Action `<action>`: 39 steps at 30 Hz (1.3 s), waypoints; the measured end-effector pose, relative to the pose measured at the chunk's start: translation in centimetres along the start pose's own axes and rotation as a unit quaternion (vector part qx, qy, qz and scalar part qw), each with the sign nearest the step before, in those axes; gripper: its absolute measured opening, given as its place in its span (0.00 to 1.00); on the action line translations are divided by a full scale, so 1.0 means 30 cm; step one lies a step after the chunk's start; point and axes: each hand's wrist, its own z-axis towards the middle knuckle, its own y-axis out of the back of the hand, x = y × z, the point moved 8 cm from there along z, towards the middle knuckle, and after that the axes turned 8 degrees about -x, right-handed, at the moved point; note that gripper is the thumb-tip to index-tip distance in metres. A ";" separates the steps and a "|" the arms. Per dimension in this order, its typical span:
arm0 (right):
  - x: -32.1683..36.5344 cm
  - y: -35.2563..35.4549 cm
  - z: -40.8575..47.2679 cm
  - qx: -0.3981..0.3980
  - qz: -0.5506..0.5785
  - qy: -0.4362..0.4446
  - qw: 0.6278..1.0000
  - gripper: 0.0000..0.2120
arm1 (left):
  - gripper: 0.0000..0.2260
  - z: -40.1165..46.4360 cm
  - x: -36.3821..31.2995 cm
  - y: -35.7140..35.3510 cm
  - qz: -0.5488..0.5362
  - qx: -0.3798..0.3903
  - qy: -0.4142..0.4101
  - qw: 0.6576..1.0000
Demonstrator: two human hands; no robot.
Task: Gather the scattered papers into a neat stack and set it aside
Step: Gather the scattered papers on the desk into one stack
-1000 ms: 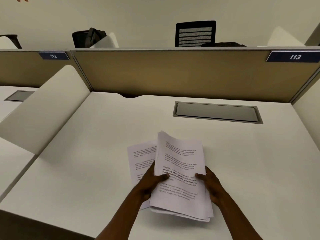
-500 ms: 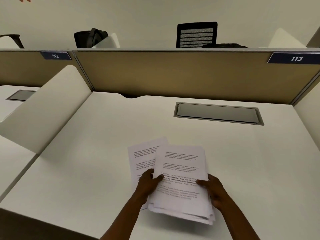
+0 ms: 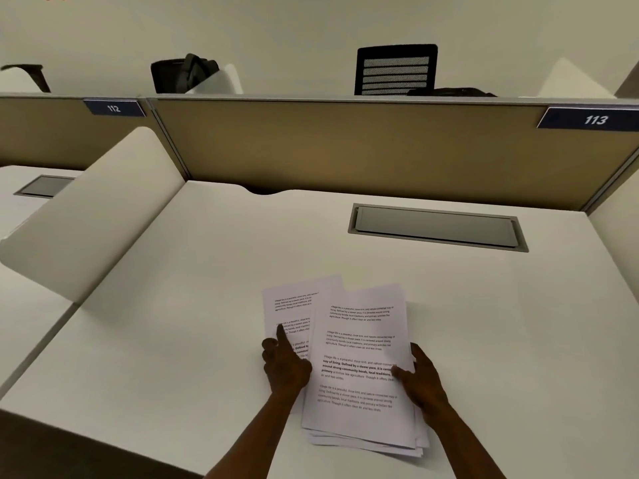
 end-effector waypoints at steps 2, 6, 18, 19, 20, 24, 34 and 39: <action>0.003 0.000 -0.003 0.002 -0.005 0.007 1.000 0.33 | 0.44 0.003 -0.008 0.004 0.020 -0.009 0.004 1.000; 0.014 -0.003 -0.013 -0.001 -0.012 0.019 1.000 0.31 | 0.45 0.009 0.011 0.005 0.039 -0.022 0.027 0.999; 0.048 -0.012 -0.030 0.018 -0.047 0.036 0.998 0.29 | 0.44 0.046 0.003 0.000 -0.016 -0.025 0.032 0.999; 0.049 -0.011 -0.030 0.017 -0.049 0.037 0.998 0.29 | 0.44 0.044 -0.002 -0.003 0.002 -0.023 0.023 0.999; 0.051 -0.011 -0.029 0.016 -0.053 0.038 0.998 0.29 | 0.44 0.042 -0.007 -0.005 0.023 -0.020 0.013 0.999; 0.071 -0.006 -0.026 -0.006 -0.081 0.058 0.995 0.28 | 0.42 0.037 -0.027 -0.015 0.075 -0.012 -0.032 0.997; 0.181 -0.046 -0.042 -0.066 -0.193 0.171 0.964 0.24 | 0.37 -0.014 -0.053 -0.042 0.056 -0.001 -0.097 0.994; 0.192 -0.056 -0.053 -0.079 -0.200 0.182 0.960 0.25 | 0.37 -0.035 -0.054 -0.046 0.054 -0.003 -0.113 0.992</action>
